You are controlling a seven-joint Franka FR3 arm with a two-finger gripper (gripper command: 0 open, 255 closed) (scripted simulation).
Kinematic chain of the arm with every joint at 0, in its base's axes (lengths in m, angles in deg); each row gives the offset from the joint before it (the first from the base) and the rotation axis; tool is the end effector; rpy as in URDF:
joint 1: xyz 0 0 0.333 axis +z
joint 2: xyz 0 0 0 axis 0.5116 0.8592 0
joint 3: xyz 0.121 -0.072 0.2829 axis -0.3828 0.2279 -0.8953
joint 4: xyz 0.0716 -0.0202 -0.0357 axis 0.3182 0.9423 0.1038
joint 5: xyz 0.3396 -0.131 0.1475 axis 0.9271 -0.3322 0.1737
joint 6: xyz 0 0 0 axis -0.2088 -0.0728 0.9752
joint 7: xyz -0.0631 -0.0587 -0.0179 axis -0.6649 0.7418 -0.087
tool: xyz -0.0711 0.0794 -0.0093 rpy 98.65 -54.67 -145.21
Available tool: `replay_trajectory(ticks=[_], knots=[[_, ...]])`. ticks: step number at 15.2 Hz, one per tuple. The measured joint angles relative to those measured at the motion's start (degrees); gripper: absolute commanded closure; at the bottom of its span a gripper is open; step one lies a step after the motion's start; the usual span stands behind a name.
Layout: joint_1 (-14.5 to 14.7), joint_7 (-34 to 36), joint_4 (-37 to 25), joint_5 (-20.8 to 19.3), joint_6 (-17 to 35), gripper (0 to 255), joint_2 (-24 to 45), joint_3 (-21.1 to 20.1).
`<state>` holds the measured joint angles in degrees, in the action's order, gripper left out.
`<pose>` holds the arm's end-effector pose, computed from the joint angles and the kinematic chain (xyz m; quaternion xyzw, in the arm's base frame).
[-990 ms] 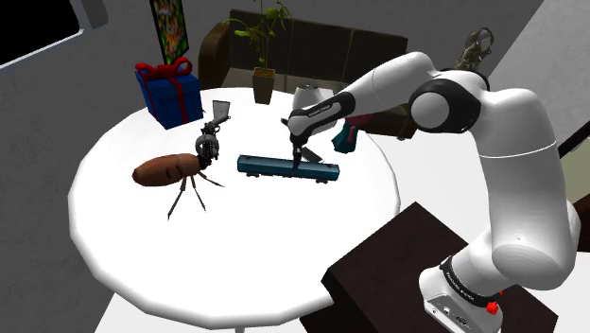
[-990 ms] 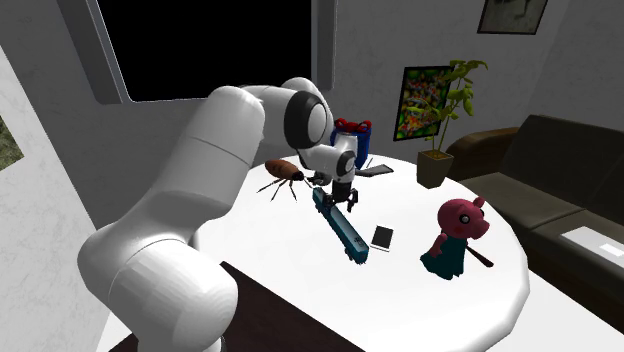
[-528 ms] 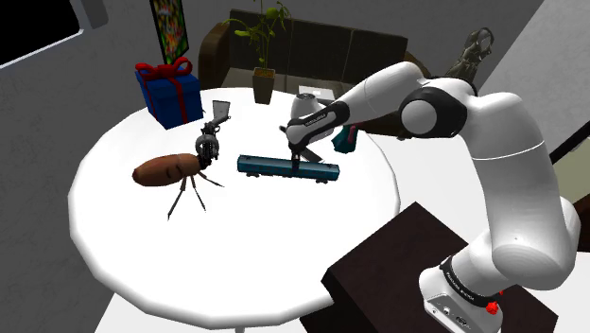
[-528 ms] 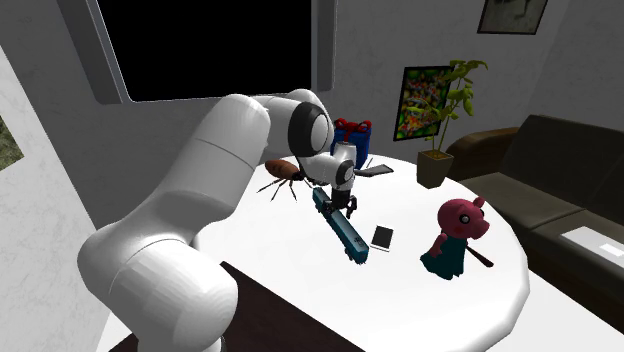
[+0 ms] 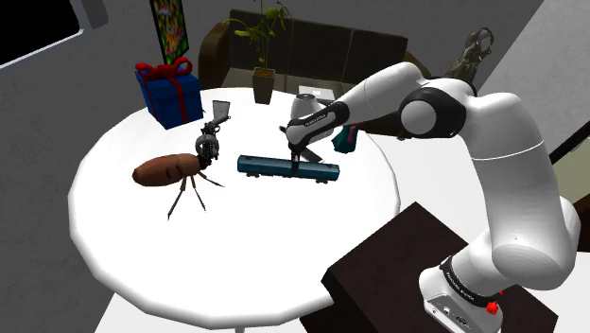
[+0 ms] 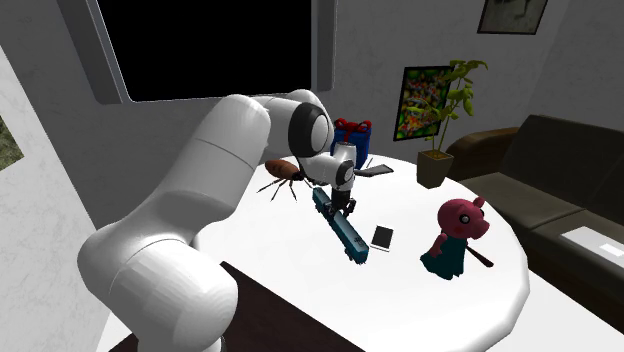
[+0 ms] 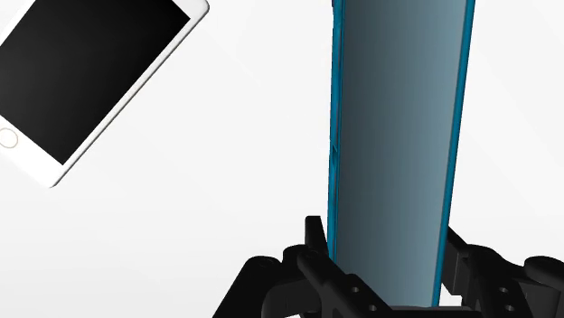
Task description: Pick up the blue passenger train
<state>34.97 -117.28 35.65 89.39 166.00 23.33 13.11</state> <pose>0.6883 0.0546 0.1252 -0.8909 -0.4537 0.0133 0.0166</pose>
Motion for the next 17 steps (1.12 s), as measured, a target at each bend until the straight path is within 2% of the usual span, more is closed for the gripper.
replay_trajectory(ticks=[6,17], knots=[[0.0,0.0,0.8,0.0,-1.0,255,-1.7,0.0],[0.0,0.1,1.9,-0.1,-5.9,255,-7.8,0.0]])
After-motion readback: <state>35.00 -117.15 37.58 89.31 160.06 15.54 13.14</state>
